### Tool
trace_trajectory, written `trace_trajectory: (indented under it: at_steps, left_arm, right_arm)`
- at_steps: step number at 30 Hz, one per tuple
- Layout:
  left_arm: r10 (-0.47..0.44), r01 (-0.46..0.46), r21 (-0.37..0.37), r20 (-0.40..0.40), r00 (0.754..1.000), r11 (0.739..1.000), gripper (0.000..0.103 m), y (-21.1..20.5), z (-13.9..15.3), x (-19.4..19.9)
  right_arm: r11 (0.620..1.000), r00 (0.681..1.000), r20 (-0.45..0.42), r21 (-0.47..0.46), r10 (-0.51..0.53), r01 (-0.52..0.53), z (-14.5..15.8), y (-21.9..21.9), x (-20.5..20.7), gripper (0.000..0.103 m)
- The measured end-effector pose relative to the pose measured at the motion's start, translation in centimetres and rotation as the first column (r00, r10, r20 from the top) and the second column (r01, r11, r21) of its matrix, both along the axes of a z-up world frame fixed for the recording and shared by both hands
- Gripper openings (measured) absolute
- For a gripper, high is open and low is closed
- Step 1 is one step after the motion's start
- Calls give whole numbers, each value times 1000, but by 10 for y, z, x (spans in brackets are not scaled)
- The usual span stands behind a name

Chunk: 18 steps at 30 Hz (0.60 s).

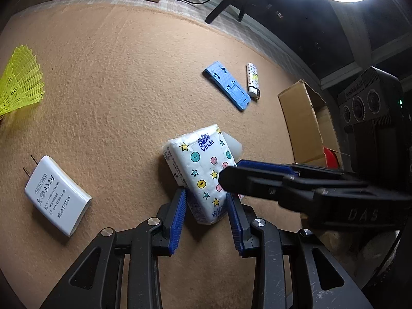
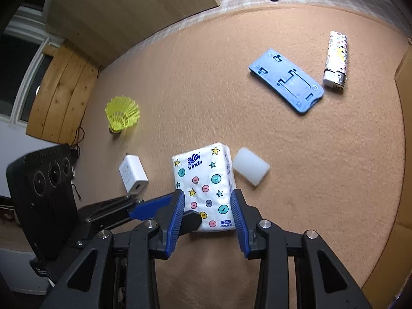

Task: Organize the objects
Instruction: 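Grasp the Vinda tissue pack with the left tool and carry it into the box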

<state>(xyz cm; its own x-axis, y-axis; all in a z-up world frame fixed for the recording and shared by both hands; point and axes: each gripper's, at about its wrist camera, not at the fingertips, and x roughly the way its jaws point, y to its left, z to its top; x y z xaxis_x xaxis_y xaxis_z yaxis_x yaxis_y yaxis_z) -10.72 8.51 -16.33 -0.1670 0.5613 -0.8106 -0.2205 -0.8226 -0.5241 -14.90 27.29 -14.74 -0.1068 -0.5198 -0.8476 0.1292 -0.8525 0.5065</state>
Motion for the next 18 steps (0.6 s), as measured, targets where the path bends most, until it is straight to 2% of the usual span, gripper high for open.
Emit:
trace_trajectory:
  at_steps: [7, 18]
  left_arm:
    - [-25, 25, -1, -12, 1000, 1000, 33, 10, 9, 13]
    - [-112, 114, 20, -94, 989, 993, 33, 60, 52, 34]
  right_arm:
    - [1000, 1000, -13, -8, -23, 22, 7, 13, 16, 35]
    - [994, 989, -104, -31, -109, 106, 50, 64, 47, 35]
